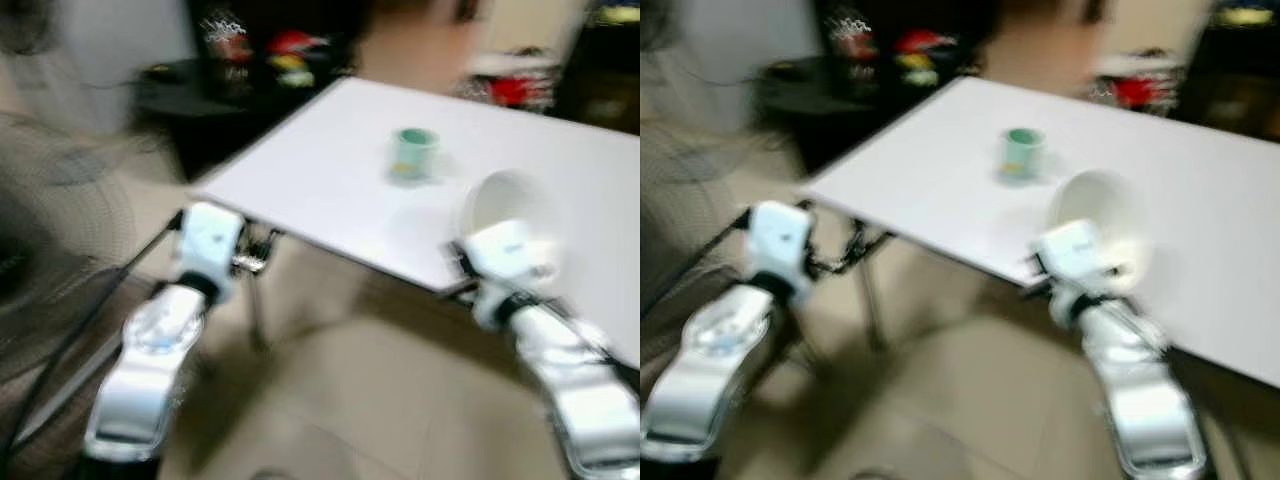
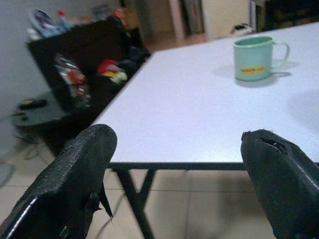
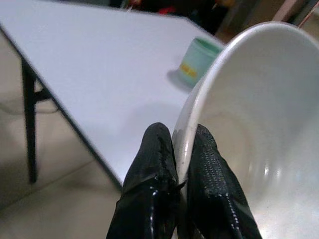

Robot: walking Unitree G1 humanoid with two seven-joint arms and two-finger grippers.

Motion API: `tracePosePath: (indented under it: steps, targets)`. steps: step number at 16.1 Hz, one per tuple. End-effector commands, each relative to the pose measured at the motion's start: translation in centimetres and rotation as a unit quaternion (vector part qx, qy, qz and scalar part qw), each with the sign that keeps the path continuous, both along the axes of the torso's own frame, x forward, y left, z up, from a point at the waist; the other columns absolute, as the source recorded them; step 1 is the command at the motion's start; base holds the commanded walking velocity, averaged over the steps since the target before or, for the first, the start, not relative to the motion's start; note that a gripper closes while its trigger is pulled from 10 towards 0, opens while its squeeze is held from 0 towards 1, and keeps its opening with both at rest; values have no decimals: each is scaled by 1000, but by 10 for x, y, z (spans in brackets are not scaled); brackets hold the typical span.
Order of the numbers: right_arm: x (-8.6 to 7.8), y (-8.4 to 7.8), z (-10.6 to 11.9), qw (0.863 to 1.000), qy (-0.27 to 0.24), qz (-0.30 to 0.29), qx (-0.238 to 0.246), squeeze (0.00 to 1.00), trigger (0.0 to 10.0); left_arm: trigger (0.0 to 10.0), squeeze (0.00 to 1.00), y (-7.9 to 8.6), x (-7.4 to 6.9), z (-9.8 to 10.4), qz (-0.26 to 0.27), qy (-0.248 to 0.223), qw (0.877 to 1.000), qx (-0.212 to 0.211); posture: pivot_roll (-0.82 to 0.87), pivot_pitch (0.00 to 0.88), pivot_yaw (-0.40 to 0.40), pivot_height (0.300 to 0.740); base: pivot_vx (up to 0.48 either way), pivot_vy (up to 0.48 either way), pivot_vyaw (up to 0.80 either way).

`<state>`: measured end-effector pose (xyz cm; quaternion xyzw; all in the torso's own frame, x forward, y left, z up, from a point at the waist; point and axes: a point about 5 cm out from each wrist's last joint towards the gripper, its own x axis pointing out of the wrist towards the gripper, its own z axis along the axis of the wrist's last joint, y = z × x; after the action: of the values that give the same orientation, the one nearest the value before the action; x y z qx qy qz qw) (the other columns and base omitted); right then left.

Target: Setting the table

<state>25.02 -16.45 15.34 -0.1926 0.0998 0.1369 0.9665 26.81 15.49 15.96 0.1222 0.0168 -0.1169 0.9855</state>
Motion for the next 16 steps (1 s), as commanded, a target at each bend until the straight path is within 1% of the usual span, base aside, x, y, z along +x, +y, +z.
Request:
tracePosePath:
  steps: [1,5,8,11,12,13,16]
  targets:
    - [3,-7,10,1000,-16,-7,-16,0,10000,10000,0,-5,1,4,-6,-9,1000,-4,69,0,21,740,311,0,0]
    - [9,-8,11,1000,-17,-1,-26,0,10000,10000,0,-7,1,3,-5,-9,1000,-9,70,0,8,740,308,0,-106]
    - [19,-1,12,998,-19,32,-51,0,10000,10000,0,-8,3,3,-4,-10,1000,-12,69,0,8,740,307,0,0]
    - [24,0,11,998,-7,29,-55,0,10000,10000,0,-9,4,3,-12,-9,1000,-10,68,0,10,740,307,0,0]
    - [25,-1,10,998,-2,27,-61,0,10000,10000,0,-9,5,3,-16,-9,1000,-10,69,0,10,740,304,0,-781]
    - [24,-1,8,998,6,29,-54,0,10000,10000,0,-10,5,4,-19,-9,1000,-9,65,0,16,740,304,0,-781]
    - [23,-2,1,997,25,31,-72,0,10000,10000,0,-12,7,3,-31,-7,999,-7,58,0,28,740,306,0,-781]
